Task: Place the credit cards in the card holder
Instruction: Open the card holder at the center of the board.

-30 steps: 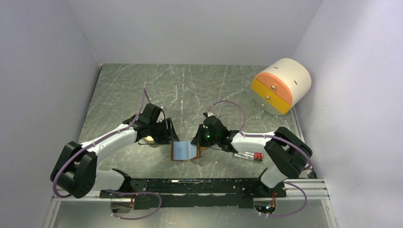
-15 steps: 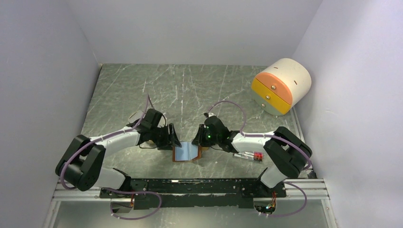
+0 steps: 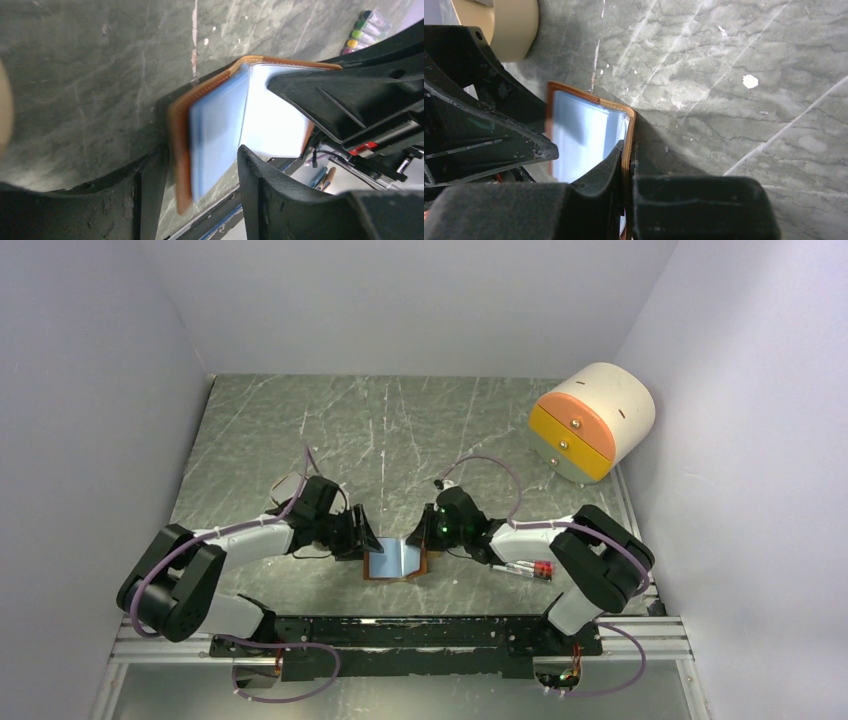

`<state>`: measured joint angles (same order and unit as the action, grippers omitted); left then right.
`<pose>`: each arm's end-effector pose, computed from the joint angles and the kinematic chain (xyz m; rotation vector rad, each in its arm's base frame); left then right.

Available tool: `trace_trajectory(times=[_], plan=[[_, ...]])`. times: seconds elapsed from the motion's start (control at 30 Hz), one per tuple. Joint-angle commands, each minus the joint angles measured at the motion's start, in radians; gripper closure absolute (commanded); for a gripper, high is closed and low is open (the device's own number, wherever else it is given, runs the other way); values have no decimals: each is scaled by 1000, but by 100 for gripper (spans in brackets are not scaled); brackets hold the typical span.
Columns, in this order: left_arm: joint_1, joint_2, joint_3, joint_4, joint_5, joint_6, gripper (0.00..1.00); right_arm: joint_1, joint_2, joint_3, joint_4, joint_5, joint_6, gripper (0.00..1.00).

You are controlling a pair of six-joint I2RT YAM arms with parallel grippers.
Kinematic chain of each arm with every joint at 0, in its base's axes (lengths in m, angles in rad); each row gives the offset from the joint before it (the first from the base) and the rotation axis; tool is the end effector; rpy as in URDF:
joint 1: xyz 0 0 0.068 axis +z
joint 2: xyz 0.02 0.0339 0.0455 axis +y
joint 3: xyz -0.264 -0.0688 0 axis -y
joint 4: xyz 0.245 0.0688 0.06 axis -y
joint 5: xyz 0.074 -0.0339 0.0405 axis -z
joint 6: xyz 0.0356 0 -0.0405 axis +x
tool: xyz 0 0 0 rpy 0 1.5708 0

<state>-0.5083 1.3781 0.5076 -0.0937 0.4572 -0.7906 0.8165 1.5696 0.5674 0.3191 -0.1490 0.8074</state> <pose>0.1964 -0.1274 0.1369 -0.1884 2.7472 -1.0287 0.1926 0.2127 0.1344 -0.0984 2.4569 0.9740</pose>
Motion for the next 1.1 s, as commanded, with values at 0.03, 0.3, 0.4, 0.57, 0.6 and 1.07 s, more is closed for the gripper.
trace_trajectory(times=[0.03,0.3,0.4,0.57,0.6,1.07], plan=[[-4,3,-37,156,102,-45,47,-4,14,-50,72,-22,11,99],[-3,-24,-15,130,72,-42,76,-5,-13,-51,64,-21,6,98],[-4,-32,18,25,17,-14,91,-6,-31,-29,40,-19,0,86],[-4,-145,18,-139,-95,-35,91,-6,-72,107,-79,0,-57,58],[-4,-180,10,-163,-114,-47,91,-7,-76,136,-93,5,-65,55],[-20,-454,66,-554,-217,-116,91,43,311,723,-287,39,-256,47]])
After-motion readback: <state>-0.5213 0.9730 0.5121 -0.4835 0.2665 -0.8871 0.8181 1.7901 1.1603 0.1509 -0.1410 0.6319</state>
